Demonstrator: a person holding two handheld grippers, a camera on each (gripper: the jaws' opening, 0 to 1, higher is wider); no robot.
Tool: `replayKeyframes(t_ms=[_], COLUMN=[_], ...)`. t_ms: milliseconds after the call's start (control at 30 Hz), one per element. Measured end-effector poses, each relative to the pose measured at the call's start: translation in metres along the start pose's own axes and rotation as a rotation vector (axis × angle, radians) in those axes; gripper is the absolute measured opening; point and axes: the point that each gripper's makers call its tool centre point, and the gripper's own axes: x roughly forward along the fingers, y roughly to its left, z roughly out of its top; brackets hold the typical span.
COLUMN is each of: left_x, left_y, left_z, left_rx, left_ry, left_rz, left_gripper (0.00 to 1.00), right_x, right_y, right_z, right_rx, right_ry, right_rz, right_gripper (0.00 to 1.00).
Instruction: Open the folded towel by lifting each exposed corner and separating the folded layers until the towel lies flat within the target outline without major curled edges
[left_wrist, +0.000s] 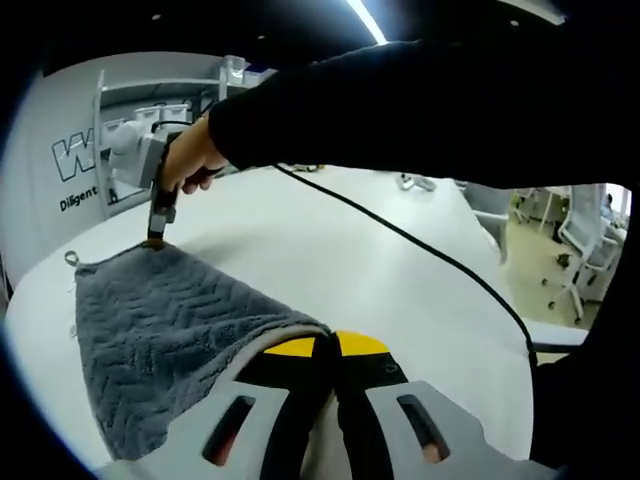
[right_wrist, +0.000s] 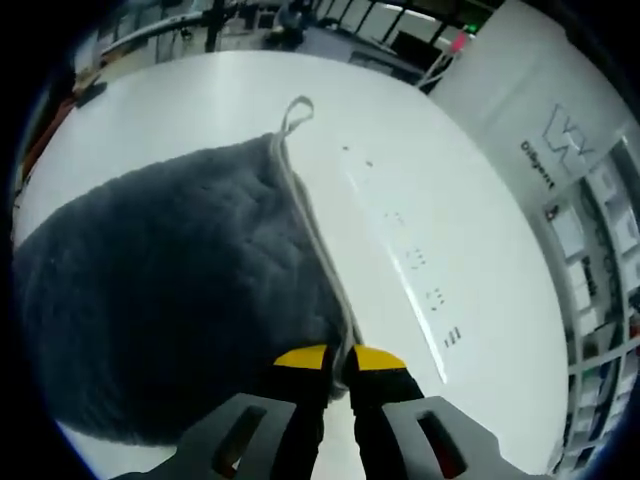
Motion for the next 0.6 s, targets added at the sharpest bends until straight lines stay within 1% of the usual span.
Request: replayKeyframes(t_ms=[300, 433, 600], left_x=[0.0040, 0.0056, 0.0037], left_y=[0.0109, 0.0089, 0.0052], left_z=[0.0012, 0.0029, 0.0035], left_rx=[-0.006, -0.006, -0.006], left_ry=[0.003, 0.003, 0.007], left_rz=[0.000, -0.005, -0.003], left_gripper=[0.03, 0.03, 0.03], right_x=[0.0073, 0.0082, 0.0063], right_y=[-0.0084, -0.0082, -0.0065], right_z=[0.0059, 0.0059, 0.0042], right_rx=[-0.006, -0.004, 0.013], right_ry=[0.005, 0.008, -0.013], right_rz=[0.006, 0.013, 0.009], right_gripper=[0.04, 0.04, 0.04])
